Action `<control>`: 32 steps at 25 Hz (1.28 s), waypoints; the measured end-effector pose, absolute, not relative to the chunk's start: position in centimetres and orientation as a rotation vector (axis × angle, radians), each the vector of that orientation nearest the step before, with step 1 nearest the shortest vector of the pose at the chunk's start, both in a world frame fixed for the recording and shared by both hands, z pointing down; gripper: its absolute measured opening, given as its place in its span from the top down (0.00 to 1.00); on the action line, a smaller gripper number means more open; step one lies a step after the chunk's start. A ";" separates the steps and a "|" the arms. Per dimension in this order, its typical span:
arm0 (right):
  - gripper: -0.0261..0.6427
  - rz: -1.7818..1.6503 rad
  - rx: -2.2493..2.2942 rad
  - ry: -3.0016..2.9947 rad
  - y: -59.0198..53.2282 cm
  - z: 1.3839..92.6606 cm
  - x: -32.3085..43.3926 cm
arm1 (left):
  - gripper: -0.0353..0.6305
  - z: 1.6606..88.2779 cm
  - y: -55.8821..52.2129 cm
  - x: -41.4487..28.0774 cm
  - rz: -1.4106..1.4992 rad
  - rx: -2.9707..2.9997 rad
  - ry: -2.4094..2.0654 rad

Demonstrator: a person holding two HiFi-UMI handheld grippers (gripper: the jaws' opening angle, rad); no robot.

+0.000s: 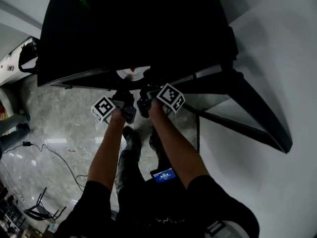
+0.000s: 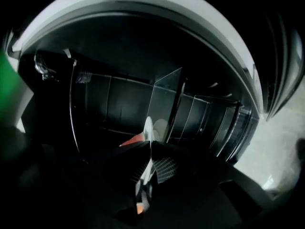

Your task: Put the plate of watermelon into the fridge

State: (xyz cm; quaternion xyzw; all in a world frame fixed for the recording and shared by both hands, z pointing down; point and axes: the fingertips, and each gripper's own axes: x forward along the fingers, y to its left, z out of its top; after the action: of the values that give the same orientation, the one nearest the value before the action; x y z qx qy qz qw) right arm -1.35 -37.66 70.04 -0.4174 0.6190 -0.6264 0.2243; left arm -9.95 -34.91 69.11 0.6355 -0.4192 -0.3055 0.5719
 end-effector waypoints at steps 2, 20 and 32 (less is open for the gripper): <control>0.93 -1.721 -1.167 1.769 -37.8 70.1 -1.5 | 0.90 69.2 -35.2 -10.1 -0.717 1.476 -1.019; 0.87 -1.267 -1.342 2.786 -35.3 70.2 -3.2 | 0.91 69.6 -37.0 -10.6 -0.681 1.421 -1.128; 0.89 -1.198 -1.446 2.868 -36.8 70.8 -3.1 | 0.88 69.7 -36.2 -9.5 -0.292 1.667 -1.167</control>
State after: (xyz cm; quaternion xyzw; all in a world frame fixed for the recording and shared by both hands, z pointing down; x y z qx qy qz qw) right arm -3.06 -36.83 70.79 -0.4175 0.8280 -0.3459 -0.1427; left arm -9.53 -36.21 69.70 0.6942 -0.4860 -0.1217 0.5169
